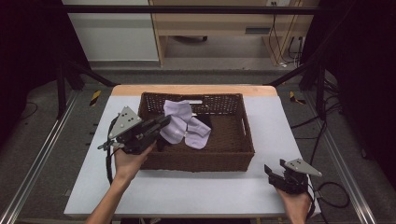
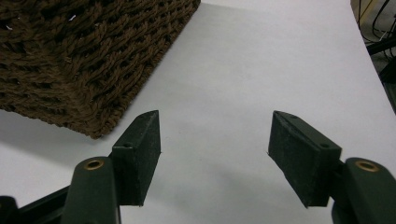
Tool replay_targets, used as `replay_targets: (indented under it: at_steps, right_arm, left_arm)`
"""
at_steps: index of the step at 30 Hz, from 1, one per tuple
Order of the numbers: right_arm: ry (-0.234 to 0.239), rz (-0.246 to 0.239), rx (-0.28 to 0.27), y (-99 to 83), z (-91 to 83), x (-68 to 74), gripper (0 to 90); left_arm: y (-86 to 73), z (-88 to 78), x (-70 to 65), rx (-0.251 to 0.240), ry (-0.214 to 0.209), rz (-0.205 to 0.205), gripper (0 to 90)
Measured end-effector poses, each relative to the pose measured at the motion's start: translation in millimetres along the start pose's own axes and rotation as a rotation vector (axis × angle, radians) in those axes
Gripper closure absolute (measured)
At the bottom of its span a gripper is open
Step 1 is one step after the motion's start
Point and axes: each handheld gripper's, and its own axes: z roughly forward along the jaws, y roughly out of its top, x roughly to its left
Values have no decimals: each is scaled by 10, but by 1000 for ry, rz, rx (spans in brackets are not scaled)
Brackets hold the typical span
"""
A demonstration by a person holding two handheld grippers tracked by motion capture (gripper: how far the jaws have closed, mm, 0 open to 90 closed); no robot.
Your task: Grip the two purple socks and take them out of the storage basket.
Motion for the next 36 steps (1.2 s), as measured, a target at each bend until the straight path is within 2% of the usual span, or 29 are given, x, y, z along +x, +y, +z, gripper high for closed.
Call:
replay_targets:
  at_steps: [7, 16, 19, 21, 28, 29, 30, 32, 33, 36]
  right_arm:
    - [-3, -3, -2, 2, -5, -2, 344]
    - [-4, -11, -2, -1, -6, 1, 344]
    - [-7, -12, -5, -1, -8, -3, 344]
    - [-5, -9, -4, -2, -14, -2, 344]
    - [-6, -10, -5, -6, -19, 2, 344]
    - [-5, -6, -5, -6, -25, 2, 344]
    - [-5, -6, -5, -6, -25, 2, 344]
    - [-5, -3, -4, -7, -25, 3, 344]
    - [-7, -7, -3, -8, -22, 1, 344]
    - [-7, -8, -4, -8, -23, 2, 344]
  left_arm:
    - [-110, -198, -164, 22, -33, 17, 858]
    - [-270, -379, -296, 40, -67, 22, 859]
    - [-392, -422, -348, 58, -84, 16, 858]
    - [-505, -450, -383, 78, -93, 13, 859]
    - [-707, -501, -431, 124, -108, -5, 859]
    - [-790, -509, -448, 147, -115, -11, 859]
    - [-790, -509, -448, 147, -115, -11, 859]
    - [-881, -495, -462, 177, -118, -15, 858]
    - [-965, -463, -471, 209, -116, -12, 858]
    - [-1042, -426, -474, 233, -117, -22, 859]
